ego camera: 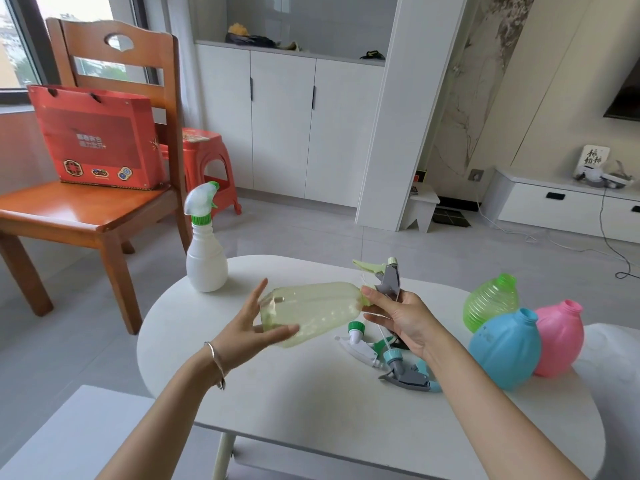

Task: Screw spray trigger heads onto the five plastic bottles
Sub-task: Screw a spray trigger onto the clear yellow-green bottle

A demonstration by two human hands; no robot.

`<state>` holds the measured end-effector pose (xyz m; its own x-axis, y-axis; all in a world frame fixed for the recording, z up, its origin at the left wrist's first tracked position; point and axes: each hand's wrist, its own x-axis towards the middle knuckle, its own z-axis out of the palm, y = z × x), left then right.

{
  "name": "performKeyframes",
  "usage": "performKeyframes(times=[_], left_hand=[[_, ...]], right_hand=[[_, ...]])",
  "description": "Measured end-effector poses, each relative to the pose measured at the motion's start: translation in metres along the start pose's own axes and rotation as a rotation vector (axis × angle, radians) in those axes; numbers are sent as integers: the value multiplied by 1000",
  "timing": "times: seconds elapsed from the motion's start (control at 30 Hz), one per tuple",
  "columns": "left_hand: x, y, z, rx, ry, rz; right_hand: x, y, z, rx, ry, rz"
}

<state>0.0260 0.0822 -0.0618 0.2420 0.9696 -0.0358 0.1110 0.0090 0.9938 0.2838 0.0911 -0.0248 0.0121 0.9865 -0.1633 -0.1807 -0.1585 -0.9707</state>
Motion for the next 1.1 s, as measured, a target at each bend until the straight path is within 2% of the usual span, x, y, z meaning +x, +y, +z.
performKeyframes(times=[0.07,0.13,0.2,0.3,0.4,0.5,0.57,0.67,0.77,0.83,0.9,1.0,1.1], left_hand=[[0,-2,-1,-67,-44,8],[-2,3,1,-206,-100,-102],[-4,10,5,-209,-123,-198],[-2,5,1,-95,-20,-75],[1,-1,-2,-196,-46,-11],[0,4,3,-279,-95,-139],[-3,8,6,-155,-82,-207],[-4,6,0,-40,-29,-79],[-4,3,-5,-93,-96,-19],[-6,7,-2,-211,-130,-117],[-8,12,2,-217,-102,-201],[-6,9,1,-78,7,-36],[-6,8,-6,7,-1,86]], right_hand=[[0,1,1,-1,-11,11],[-1,3,2,-14,-6,13],[-1,4,2,-36,-2,13],[-1,3,0,-30,11,24],[-1,3,1,12,28,44],[-1,3,5,15,25,48],[-2,4,5,3,32,56],[-3,4,1,14,46,84],[-2,3,1,36,28,90],[-3,3,3,11,20,81],[-4,5,6,-8,15,65],[-5,2,6,48,5,37],[-7,-5,7,85,-5,-38]])
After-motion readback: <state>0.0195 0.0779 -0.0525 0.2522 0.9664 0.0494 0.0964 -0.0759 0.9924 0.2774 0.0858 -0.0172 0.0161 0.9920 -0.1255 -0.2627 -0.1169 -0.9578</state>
